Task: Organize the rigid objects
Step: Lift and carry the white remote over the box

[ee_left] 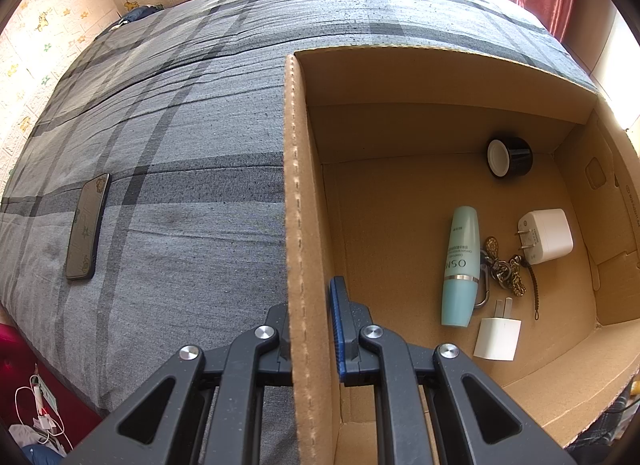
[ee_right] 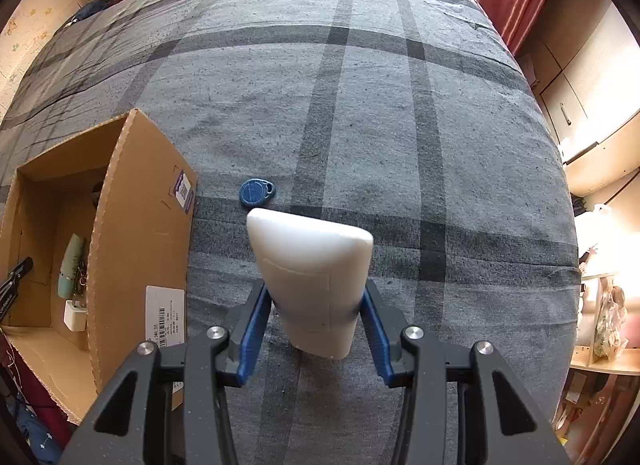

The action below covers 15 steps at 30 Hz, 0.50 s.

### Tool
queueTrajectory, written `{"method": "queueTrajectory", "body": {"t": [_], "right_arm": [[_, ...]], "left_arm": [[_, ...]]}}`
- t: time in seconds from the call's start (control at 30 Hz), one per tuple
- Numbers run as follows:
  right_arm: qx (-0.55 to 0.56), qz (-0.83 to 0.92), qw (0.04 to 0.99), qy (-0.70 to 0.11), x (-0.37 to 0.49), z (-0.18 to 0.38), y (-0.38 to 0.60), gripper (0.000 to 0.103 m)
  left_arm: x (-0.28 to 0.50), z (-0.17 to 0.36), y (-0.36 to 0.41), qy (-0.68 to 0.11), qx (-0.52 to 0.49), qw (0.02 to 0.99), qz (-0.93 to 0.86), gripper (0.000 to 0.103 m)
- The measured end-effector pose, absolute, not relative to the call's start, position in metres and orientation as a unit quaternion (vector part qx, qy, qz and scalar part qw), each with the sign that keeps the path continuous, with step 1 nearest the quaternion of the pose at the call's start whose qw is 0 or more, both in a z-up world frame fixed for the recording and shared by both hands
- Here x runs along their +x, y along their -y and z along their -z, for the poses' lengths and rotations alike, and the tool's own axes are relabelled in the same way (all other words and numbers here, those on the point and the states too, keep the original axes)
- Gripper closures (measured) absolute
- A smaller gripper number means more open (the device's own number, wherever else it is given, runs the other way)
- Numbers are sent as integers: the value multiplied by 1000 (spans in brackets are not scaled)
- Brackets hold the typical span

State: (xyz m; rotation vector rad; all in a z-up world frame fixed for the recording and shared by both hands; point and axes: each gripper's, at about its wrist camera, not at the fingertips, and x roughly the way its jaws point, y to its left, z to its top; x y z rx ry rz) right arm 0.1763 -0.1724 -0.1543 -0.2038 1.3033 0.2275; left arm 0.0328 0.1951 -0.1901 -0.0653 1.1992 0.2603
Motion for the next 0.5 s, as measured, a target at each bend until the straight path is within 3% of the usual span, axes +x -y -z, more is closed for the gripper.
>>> {"method": "queueTrajectory", "body": {"t": [0.5], "right_arm": [[-117, -130, 812, -557, 168, 82, 145, 56]], "left_arm": [[33, 192, -195, -563, -30, 817, -121, 90]]}}
